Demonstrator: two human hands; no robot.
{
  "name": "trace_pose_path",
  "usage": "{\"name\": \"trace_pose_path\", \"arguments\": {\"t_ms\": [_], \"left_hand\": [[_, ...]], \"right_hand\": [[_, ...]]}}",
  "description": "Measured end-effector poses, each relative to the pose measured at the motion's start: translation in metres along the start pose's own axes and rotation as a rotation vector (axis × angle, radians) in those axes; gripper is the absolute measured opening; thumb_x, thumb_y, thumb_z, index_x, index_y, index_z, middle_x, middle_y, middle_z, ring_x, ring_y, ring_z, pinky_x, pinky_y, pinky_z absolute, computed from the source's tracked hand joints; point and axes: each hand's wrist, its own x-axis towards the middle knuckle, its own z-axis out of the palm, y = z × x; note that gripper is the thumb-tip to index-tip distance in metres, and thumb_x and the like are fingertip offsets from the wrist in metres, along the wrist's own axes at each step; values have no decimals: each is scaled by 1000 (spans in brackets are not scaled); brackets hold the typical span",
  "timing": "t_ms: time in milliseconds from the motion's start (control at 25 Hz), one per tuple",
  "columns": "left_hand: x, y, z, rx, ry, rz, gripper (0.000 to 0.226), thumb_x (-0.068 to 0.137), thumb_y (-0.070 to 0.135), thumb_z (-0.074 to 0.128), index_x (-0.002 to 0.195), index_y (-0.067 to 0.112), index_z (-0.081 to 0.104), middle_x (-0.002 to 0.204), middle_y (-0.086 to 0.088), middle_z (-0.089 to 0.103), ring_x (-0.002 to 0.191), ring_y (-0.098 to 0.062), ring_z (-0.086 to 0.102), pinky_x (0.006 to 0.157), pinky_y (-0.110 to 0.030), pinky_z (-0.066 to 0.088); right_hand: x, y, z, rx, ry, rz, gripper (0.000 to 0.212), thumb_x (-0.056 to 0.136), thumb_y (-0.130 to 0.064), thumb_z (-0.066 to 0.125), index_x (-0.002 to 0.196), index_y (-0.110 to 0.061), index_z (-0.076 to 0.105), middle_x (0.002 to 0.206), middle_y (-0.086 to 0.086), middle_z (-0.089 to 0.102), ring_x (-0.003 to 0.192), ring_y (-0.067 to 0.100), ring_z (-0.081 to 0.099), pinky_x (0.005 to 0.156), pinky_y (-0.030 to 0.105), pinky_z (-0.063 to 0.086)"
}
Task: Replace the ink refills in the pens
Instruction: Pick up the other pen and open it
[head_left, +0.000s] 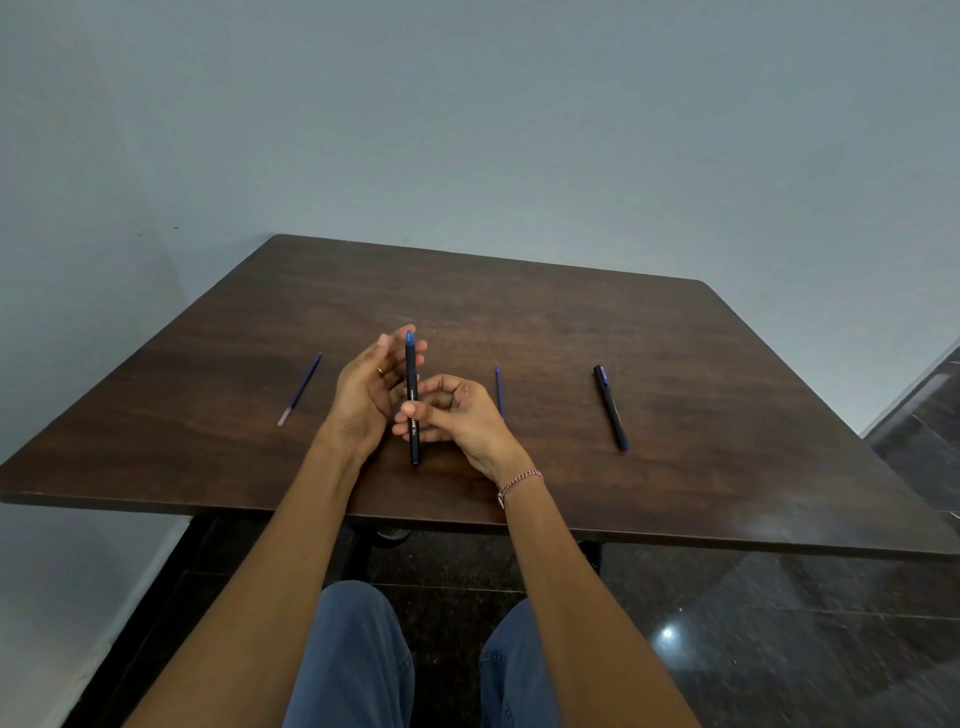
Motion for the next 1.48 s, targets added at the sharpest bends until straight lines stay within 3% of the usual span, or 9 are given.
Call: {"name": "trace_pose_path", "arguments": {"t_ms": [80,320,480,640,960,1080,1200,1280,1480], "left_hand": [[1,0,-1,-12,-10,-11,27,97,15,41,112,16,63,102,-1,72,92,-10,66,75,-22,54],[0,1,0,9,67,7,26,90,6,53,104,22,67,83,3,73,77,-7,67,66,-18,55],[0,0,-1,-11,27,60,35,81,5,62,111,23,63,93,0,68,84,-9,66,69,-19,55],[2,-1,-5,-158,-17,9,34,92,-1,46,118,14,61,109,-7,72,104,-18,67,77,-22,56],[3,-2,-5,-54,10,71,41,75,10,67,114,22,64,86,4,67,77,-8,64,70,-20,56],[4,-2,-6,-82,9,15,26,92,21,52,115,17,64,93,-1,71,86,-13,67,71,-22,56],[3,-1,-5,-119,-10,-30,30,98,9,38,114,12,63,97,-7,74,93,-17,70,74,-23,57],[2,0,-3,-87,16,-21,29,95,3,42,111,14,64,89,-4,75,83,-13,71,70,-21,57],[-1,2,-1,-35,26,12,26,85,9,59,107,22,67,82,2,71,75,-8,67,67,-20,56]], "right_hand": [[0,0,0,-1,-4,-3,17,83,-4,70,97,-10,63,82,10,74,74,23,73,68,31,59],[0,1,0,2,-12,-6,18,83,-3,70,98,-7,61,81,10,74,73,23,73,67,31,60],[-1,0,0,1,-19,-12,17,84,-2,69,99,-7,62,81,9,74,73,22,73,67,30,60],[-1,0,0,-10,-16,-18,17,84,-3,69,100,-6,62,81,9,73,73,22,73,68,30,60],[0,1,0,2,-28,1,18,82,-1,70,97,-9,64,81,9,74,74,23,73,69,31,60],[0,1,1,0,-17,-8,17,83,-1,70,97,-7,63,81,9,74,74,23,73,67,30,59],[-1,-1,1,-3,-4,-12,17,83,-1,69,98,-5,62,81,10,73,73,22,73,67,30,59],[-2,-2,2,-4,-4,-10,17,84,-1,69,98,-5,61,80,9,73,72,21,73,67,30,59],[-3,-3,3,-4,-6,-5,17,83,1,68,97,-7,61,78,8,73,71,21,73,67,30,60]]}}
